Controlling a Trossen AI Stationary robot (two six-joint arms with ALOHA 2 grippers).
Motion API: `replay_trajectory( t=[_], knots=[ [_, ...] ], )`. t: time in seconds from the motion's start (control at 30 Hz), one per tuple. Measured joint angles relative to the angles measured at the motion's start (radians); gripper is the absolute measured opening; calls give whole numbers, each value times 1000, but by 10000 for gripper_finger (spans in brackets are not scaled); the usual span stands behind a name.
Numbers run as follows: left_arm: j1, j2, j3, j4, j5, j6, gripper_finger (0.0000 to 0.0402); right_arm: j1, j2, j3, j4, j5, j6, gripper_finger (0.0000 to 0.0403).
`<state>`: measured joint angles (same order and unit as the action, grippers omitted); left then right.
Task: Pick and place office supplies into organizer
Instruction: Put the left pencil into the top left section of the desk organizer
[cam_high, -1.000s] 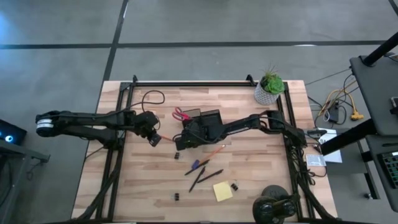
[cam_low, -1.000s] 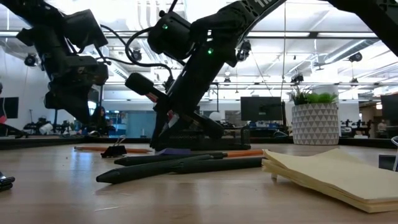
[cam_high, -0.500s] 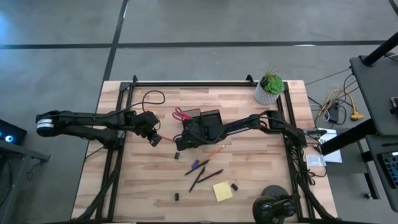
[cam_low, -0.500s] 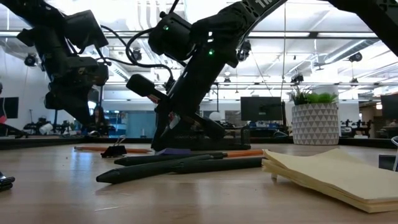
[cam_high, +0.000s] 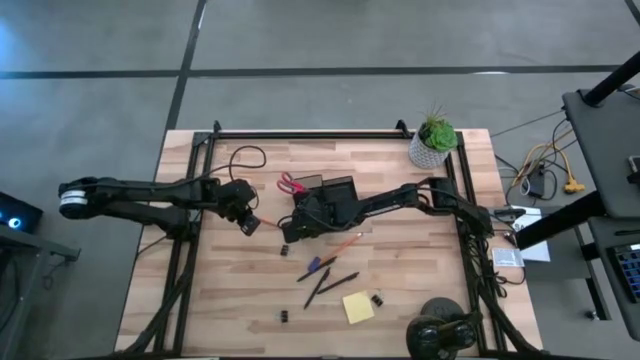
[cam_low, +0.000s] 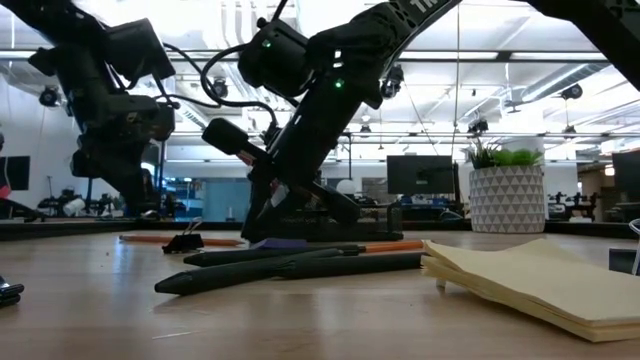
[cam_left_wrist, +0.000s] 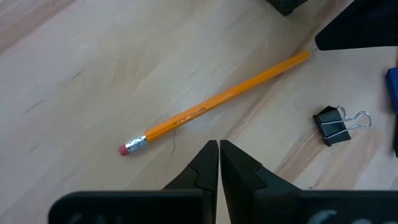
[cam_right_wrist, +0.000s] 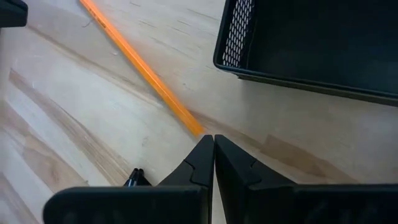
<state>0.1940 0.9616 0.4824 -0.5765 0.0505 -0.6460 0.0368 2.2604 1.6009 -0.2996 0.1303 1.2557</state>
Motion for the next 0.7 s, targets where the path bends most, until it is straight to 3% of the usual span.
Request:
replay_trajectory(
  t=[0.47, 0.7],
  knots=[
    [0, 51, 0, 19, -1, 2, 0, 2, 26, 1, 46, -24, -15, 9],
    [1, -21, 11, 8, -2, 42, 0, 2, 29, 1, 45, -26, -18, 9]
  ],
)
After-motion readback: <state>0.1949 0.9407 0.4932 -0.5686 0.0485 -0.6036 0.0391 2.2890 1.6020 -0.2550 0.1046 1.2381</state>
